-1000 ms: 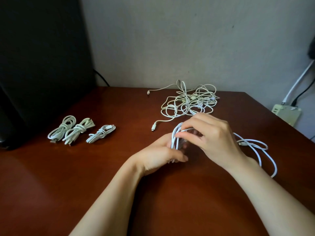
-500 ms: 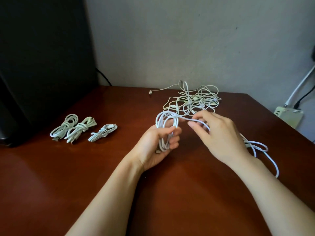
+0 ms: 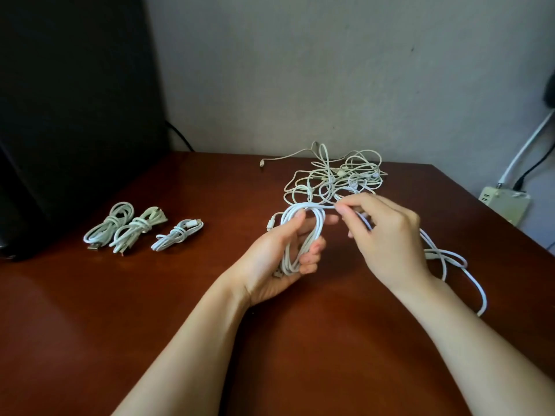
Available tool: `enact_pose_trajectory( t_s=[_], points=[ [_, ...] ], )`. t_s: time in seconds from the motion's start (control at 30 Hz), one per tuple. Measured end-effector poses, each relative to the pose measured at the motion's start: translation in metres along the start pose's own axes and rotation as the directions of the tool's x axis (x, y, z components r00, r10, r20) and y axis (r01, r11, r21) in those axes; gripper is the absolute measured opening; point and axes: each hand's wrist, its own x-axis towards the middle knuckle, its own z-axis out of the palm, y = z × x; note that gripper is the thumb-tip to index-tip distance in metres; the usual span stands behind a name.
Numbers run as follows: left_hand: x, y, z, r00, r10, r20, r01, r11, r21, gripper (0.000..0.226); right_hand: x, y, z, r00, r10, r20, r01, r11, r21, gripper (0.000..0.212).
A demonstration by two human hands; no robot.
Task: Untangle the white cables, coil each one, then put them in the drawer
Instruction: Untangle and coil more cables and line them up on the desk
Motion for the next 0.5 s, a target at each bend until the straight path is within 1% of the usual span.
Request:
enact_pose_trajectory(
  t_s=[0.07, 0.2, 0.3, 0.37, 0.43, 0.5],
  points=[
    [0.000, 0.000, 0.000, 1.000, -0.002, -0.012, 0.002, 1.000, -0.025, 0.043, -0.002, 0.000, 0.001, 0.999, 0.018, 0.033, -0.018, 1.000, -0.007, 0.009],
    [0.001, -0.002, 0.000, 0.999, 0.008, -0.037, -0.012, 0.996, -0.089, 0.037, -0.003, -0.004, 0.004, 0.991, 0.057, 0.125, -0.058, 0.998, 0.003, 0.024],
    [0.000, -0.001, -0.001, 0.998, 0.049, -0.032, -0.054, 0.984, -0.172, 0.042, -0.003, -0.011, 0.004, 0.986, 0.078, 0.150, -0.083, 0.996, 0.025, 0.024],
    [0.001, 0.001, -0.002, 0.995, 0.085, -0.045, -0.093, 0.967, -0.239, 0.044, -0.003, -0.017, 0.004, 0.987, 0.052, 0.152, -0.052, 0.999, -0.006, 0.021],
    [0.001, 0.003, -0.004, 0.992, 0.114, -0.061, -0.127, 0.946, -0.297, 0.044, -0.005, -0.022, 0.006, 0.983, 0.013, 0.185, -0.001, 0.998, -0.068, 0.033],
    [0.002, 0.004, -0.006, 0.989, 0.123, -0.080, -0.143, 0.929, -0.342, 0.044, -0.006, -0.026, 0.007, 0.967, -0.005, 0.254, 0.030, 0.995, -0.096, 0.045]
  ],
)
